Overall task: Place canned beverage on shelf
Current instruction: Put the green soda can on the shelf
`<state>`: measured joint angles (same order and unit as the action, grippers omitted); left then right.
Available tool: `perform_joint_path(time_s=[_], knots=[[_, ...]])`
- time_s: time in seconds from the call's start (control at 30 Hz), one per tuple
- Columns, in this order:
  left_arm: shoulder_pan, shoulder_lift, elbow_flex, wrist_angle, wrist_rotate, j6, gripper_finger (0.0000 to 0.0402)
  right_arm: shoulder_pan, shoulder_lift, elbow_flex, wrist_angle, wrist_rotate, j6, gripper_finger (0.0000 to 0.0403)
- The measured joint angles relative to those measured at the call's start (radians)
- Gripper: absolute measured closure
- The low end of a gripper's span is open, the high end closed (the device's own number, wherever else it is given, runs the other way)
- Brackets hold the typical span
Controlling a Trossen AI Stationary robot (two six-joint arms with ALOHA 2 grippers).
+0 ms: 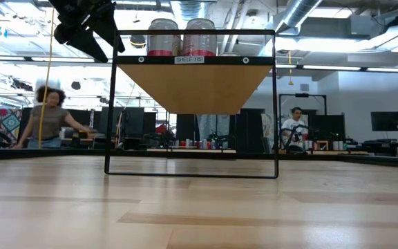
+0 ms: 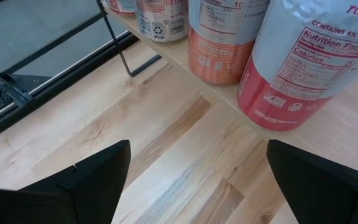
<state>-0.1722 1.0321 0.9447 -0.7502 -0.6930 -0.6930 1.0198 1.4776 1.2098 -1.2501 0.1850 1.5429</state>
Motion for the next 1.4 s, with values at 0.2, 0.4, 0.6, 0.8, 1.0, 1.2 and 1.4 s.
perform_joint_path(time_s=[0.2, 0.4, 0.6, 0.8, 1.0, 1.2, 1.4], knots=[[0.000, 0.000, 0.000, 0.000, -0.002, 0.000, 0.0038, 0.001, -0.001, -0.045, 0.019, -0.007, -0.003, 0.0058], [0.000, 0.000, 0.000, 0.000, -0.006, 0.000, 0.0038, -0.008, 0.000, -0.102, 0.113, -0.034, -0.033, 0.0061], [0.000, 0.000, 0.000, 0.000, -0.022, 0.003, 0.0038, -0.053, -0.001, -0.137, 0.176, -0.097, -0.068, 0.0106], [0.000, 0.000, 0.000, -0.001, -0.022, 0.022, 0.0038, -0.131, -0.003, -0.129, 0.183, -0.163, -0.182, 0.0143], [0.000, 0.000, 0.000, -0.001, -0.007, 0.038, 0.0038, -0.263, 0.001, -0.040, 0.138, -0.181, -0.409, 0.0143], [0.000, 0.000, 0.000, -0.001, 0.005, 0.043, 0.0038, -0.446, 0.001, 0.063, 0.018, -0.170, -0.685, 0.0143], [0.000, 0.000, 0.000, -0.001, 0.009, 0.043, 0.0038, -0.619, 0.001, 0.181, -0.048, -0.144, -0.961, 0.0143]])
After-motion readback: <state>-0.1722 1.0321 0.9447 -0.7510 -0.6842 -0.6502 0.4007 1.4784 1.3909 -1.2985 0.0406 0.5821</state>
